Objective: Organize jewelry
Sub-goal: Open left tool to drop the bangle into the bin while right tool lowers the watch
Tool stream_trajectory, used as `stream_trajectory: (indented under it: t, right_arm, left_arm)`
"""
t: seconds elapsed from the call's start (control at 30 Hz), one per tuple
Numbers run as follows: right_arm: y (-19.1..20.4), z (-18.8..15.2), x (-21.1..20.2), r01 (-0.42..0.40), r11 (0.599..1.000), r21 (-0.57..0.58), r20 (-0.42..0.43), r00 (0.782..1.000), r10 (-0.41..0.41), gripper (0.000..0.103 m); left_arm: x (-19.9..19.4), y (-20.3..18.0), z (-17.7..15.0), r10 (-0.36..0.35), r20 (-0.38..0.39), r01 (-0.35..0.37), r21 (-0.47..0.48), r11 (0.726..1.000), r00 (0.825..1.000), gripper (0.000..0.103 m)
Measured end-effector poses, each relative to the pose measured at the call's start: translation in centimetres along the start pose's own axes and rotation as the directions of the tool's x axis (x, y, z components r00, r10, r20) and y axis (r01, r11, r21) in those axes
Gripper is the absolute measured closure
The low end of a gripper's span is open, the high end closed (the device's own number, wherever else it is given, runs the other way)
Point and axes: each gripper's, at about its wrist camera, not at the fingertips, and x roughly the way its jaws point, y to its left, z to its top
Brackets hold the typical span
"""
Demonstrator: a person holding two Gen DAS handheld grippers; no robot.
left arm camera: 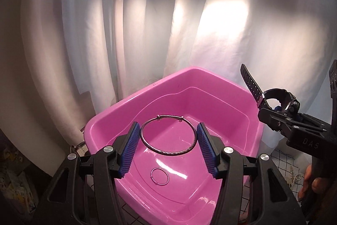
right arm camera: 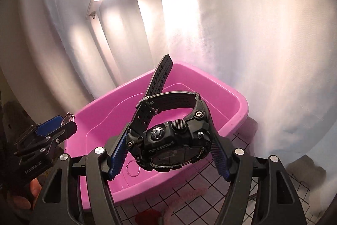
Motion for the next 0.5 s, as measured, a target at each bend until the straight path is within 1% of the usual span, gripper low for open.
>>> stream_trajectory:
  t: [0.13, 0.27, 0.43, 0.5]
  right_arm:
    - [0.6, 1.2, 3.1, 0.011, 1.0, -0.027, -0.063, 0.998, -0.013, 0.036]
    - [0.8, 2.1, 6.3, 0.012, 0.999, -0.036, -0.139, 0.99, -0.017, 0.036]
    - [0.7, 2.2, 9.4, 0.041, 0.998, -0.056, -0.237, 0.97, -0.053, 0.036]
    - [0.6, 2.1, 10.5, 0.048, 0.997, -0.06, -0.278, 0.958, -0.063, 0.036]
  left_arm:
    - [2.8, 1.0, -0.2, 0.004, -0.071, -0.005, -0.013, 1.0, 0.998, 0.049]
    - [5.1, 1.7, -0.3, -0.006, -0.152, 0.001, -0.037, 0.999, 0.988, 0.049]
    - [7.3, 2.2, -0.5, -0.01, -0.244, -0.002, -0.05, 0.999, 0.97, 0.049]
    - [7.8, 2.4, -0.7, -0.015, -0.273, -0.001, -0.058, 0.998, 0.962, 0.049]
